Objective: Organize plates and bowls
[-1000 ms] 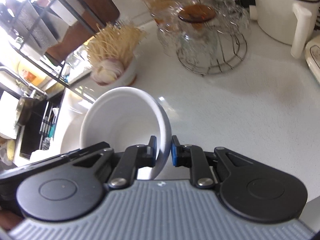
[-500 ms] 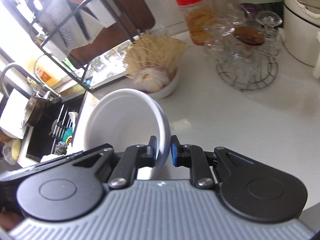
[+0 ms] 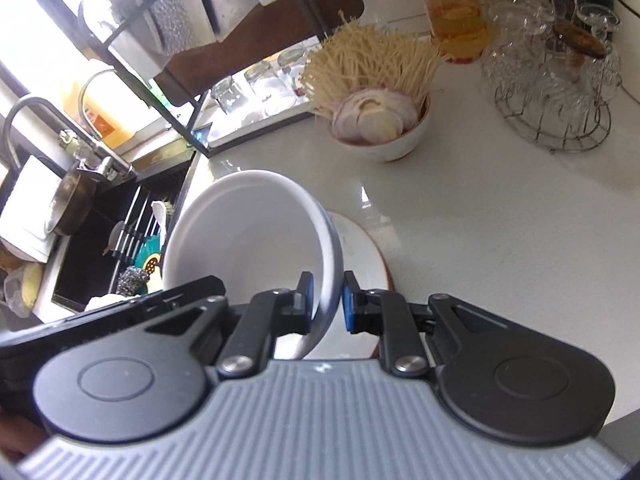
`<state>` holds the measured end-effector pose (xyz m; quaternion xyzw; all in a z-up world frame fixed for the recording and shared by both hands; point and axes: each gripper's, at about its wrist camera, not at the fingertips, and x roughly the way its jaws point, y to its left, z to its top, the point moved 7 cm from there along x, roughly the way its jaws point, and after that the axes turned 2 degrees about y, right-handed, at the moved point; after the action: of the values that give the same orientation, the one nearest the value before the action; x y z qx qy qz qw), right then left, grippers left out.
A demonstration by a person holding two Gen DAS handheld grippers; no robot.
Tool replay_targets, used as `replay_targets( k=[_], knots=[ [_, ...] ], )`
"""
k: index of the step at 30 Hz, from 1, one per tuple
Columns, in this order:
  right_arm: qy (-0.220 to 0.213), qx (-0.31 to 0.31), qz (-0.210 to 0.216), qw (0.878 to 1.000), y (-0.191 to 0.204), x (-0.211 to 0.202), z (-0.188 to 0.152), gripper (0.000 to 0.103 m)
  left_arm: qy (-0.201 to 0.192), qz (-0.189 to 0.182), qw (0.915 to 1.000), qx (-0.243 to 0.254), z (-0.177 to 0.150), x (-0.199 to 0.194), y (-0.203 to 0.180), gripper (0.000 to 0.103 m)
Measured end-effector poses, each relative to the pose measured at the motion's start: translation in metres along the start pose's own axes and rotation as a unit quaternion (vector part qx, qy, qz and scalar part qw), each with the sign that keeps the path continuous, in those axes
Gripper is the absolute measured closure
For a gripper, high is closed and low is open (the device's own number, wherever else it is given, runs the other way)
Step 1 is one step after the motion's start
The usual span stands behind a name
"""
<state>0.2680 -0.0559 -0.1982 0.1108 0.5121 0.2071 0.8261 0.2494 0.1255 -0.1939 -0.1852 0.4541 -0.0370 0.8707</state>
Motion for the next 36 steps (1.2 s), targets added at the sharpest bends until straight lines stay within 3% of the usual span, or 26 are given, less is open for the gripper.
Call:
replay_targets(
  k=[17, 28, 29, 32, 36],
  knots=[
    [0.009, 0.017, -0.036, 0.999, -0.002, 0.046, -0.02, 0.085, 0.035, -0.002, 0.9993, 0.01, -0.016, 0.046, 0.034, 0.08],
    [-0.003, 0.021, -0.044, 0.999, 0.003, 0.048, -0.023, 0.083, 0.043, -0.004, 0.999, 0.012, -0.018, 0.048, 0.04, 0.079],
    [-0.004, 0.021, -0.043, 0.999, 0.004, 0.048, -0.023, 0.083, 0.043, -0.001, 0.999, 0.015, -0.019, 0.047, 0.04, 0.076],
    [-0.016, 0.014, -0.045, 0.999, 0.006, 0.046, -0.022, 0.083, 0.031, 0.012, 0.9993, 0.014, -0.018, 0.042, 0.043, 0.051],
    [-0.037, 0.005, -0.049, 0.998, 0.006, 0.039, -0.019, 0.066, 0.016, 0.018, 0.9996, 0.01, -0.016, 0.033, 0.046, 0.05]
  ],
)
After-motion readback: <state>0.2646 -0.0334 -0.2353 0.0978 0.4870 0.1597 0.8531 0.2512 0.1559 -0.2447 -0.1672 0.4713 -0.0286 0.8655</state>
